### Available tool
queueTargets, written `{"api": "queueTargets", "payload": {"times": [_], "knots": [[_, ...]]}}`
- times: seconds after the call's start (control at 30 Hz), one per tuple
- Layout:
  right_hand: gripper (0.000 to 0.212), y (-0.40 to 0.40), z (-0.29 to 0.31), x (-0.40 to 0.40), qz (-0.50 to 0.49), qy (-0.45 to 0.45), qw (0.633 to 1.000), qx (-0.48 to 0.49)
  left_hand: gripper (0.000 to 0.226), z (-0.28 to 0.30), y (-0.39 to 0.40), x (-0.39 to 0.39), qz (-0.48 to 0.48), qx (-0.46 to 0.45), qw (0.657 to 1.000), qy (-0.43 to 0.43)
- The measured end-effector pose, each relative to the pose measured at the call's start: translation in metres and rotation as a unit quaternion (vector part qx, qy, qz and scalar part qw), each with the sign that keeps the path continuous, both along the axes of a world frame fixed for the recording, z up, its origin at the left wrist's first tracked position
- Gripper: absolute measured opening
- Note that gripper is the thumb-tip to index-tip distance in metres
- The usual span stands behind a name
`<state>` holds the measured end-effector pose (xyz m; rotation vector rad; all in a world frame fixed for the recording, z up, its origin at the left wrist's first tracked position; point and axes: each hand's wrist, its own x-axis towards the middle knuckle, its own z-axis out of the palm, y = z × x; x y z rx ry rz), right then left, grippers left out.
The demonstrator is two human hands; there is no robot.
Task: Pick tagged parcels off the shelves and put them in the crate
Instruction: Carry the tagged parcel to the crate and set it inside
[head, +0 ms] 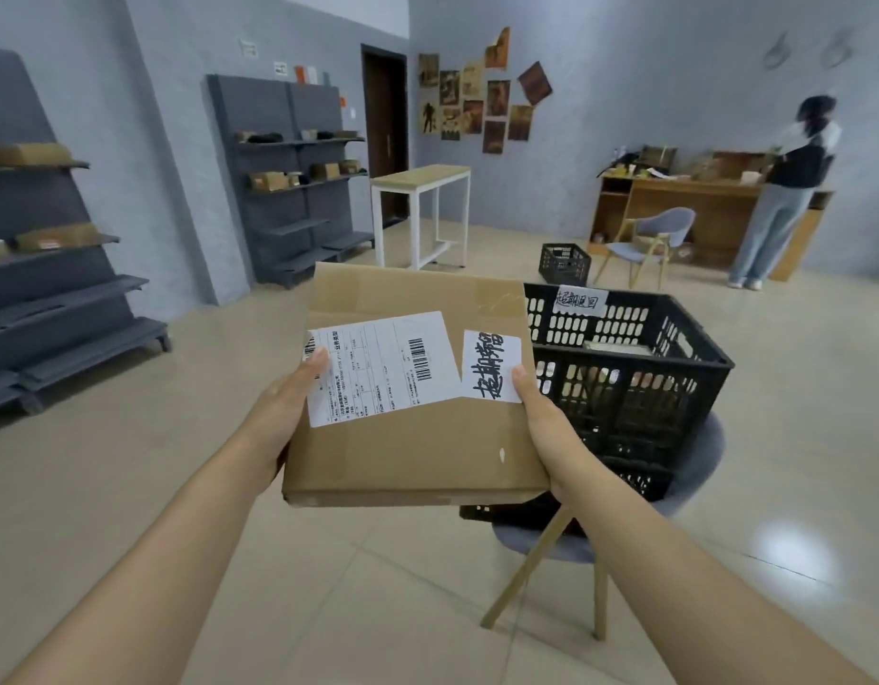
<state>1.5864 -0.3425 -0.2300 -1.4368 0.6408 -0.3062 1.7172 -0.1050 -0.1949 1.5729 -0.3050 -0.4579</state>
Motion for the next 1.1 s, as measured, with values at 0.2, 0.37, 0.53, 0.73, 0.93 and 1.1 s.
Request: {"api": "queueTargets", "payload": {"times": [0.2, 0.37, 0.53, 0.73, 0.93, 1.1], "knots": [[0.088, -0.092, 0.02, 0.041, -0.093, 0.005, 0.996, -0.001, 0.04, 0.02, -0.118, 0.075, -0.092, 0.002, 0.996, 0.0], [0.06, -0.174, 0.034, 0.077, -0.134, -0.01, 0.991, -0.018, 0.039, 0.028, -0.213, 0.127, -0.136, -0.004, 0.99, -0.024], [0.051, -0.269, 0.036, 0.124, -0.142, -0.013, 0.99, -0.016, 0.034, 0.028, -0.312, 0.178, -0.145, -0.004, 0.989, -0.038], [0.055, -0.385, 0.015, 0.176, -0.148, 0.014, 0.989, 0.005, 0.04, 0.006, -0.431, 0.238, -0.147, 0.062, 0.987, -0.027], [0.061, -0.453, -0.044, 0.217, -0.146, 0.114, 0.983, 0.014, 0.072, -0.077, -0.504, 0.293, -0.128, 0.189, 0.972, 0.048], [0.057, -0.475, -0.104, 0.233, -0.159, 0.201, 0.966, 0.016, 0.114, -0.144, -0.539, 0.325, -0.147, 0.319, 0.934, 0.061]]}}
